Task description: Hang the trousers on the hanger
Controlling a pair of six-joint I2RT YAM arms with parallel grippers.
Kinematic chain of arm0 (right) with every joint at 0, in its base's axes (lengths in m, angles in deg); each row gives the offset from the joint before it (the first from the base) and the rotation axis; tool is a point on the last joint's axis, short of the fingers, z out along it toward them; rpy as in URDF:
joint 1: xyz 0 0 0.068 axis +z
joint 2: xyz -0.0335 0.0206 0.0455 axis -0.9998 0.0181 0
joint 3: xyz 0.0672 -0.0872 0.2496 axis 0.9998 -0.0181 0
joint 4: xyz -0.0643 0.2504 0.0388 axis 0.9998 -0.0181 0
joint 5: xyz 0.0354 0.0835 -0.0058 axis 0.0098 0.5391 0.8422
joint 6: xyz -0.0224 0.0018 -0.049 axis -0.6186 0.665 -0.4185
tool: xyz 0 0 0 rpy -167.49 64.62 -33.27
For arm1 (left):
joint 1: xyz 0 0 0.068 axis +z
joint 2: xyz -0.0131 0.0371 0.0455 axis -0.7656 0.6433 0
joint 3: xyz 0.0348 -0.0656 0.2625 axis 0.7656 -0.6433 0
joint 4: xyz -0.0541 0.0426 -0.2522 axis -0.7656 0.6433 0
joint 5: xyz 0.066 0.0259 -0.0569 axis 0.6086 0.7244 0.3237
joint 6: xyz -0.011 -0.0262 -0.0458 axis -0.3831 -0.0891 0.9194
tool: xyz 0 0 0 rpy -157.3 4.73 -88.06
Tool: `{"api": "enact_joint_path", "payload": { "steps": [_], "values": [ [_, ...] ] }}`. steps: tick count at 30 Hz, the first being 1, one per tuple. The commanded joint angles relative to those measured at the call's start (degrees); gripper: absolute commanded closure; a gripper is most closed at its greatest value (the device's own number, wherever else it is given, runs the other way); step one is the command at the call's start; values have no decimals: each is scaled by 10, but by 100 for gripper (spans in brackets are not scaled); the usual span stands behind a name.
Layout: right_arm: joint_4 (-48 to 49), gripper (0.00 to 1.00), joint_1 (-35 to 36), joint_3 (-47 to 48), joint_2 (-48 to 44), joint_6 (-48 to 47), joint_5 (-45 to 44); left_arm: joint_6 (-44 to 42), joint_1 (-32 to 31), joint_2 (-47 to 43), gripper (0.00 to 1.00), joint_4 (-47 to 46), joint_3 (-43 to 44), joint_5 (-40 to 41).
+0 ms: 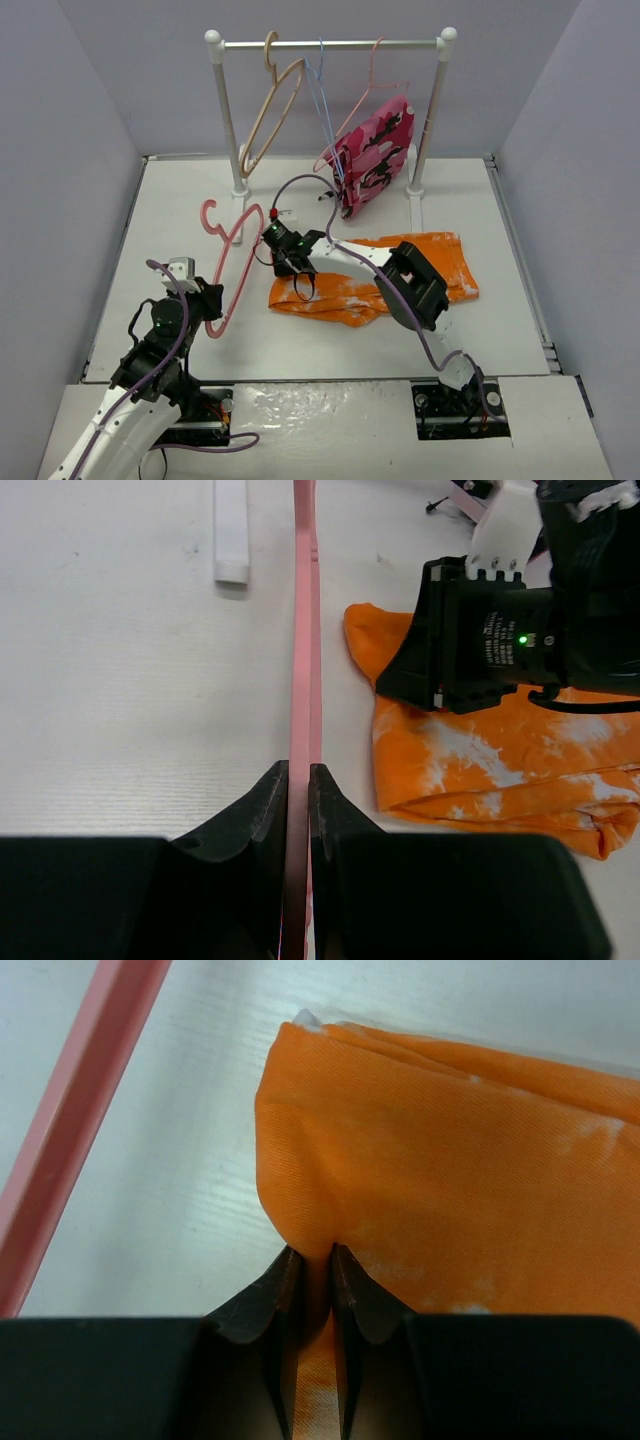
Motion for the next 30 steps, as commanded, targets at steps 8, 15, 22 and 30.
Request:
{"api": "enact_joint_path", "payload": {
  "steps": [8, 15, 22, 30],
  "values": [
    [73, 100, -33, -52, -198, 25, 140, -7, -8, 58, 100, -210, 4, -59],
    [98, 100, -35, -38, -207, 41, 155, -14, -23, 53, 100, -235, -8, -63],
    [160, 100, -37, -37, -211, 69, 143, -22, -53, 58, 100, -237, -12, -51],
    [282, 100, -34, -92, -227, 104, 119, -22, -95, 43, 100, -229, -31, 0]
  ]
}}
